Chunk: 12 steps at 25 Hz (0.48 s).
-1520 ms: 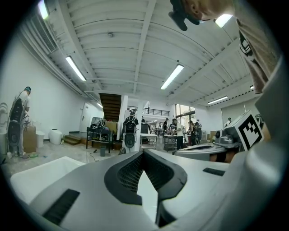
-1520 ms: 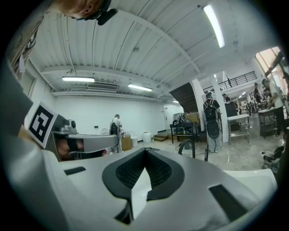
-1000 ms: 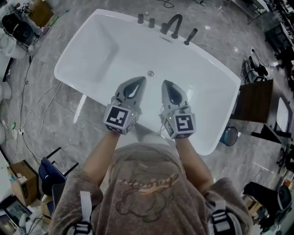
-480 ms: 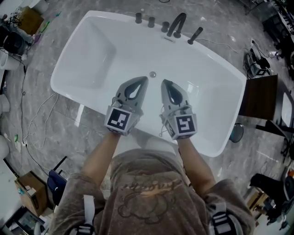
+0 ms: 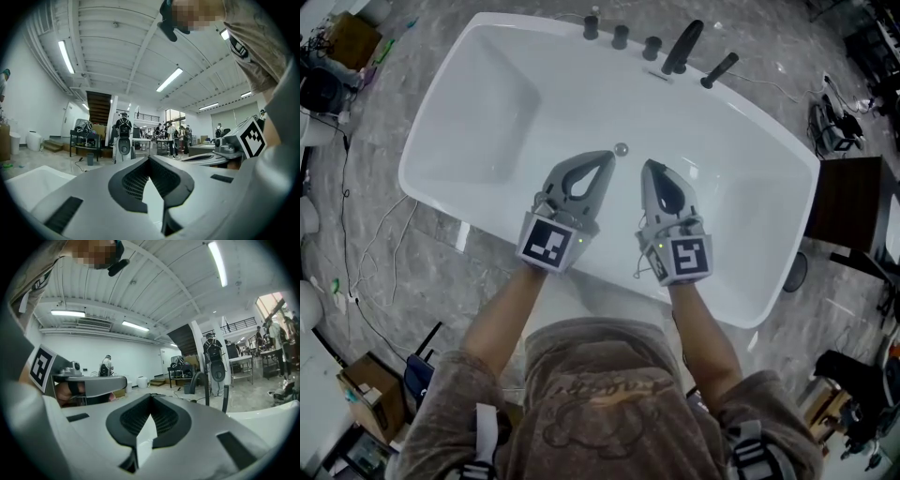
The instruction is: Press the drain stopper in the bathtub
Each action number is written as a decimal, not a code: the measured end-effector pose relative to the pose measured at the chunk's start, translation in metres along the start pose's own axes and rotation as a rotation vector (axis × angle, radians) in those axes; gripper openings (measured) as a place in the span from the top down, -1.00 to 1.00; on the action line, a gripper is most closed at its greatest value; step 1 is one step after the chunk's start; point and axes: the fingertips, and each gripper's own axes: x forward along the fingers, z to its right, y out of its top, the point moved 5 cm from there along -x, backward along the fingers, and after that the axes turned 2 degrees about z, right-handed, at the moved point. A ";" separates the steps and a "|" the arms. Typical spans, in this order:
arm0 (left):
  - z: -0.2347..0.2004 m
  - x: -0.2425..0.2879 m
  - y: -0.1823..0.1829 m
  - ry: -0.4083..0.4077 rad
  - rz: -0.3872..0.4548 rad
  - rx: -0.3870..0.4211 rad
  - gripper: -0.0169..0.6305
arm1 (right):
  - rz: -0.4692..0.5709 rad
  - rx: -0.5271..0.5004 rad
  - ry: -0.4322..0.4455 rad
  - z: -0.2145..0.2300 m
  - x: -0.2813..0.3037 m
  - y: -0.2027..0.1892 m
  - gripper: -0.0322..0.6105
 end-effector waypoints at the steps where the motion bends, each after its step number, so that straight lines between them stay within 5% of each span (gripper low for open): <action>1: -0.003 0.001 -0.003 -0.004 0.004 -0.001 0.94 | -0.011 0.000 -0.006 0.001 0.003 -0.005 0.89; 12: -0.036 0.024 -0.053 -0.052 0.027 0.012 0.94 | 0.003 -0.009 -0.036 0.013 0.043 -0.050 0.89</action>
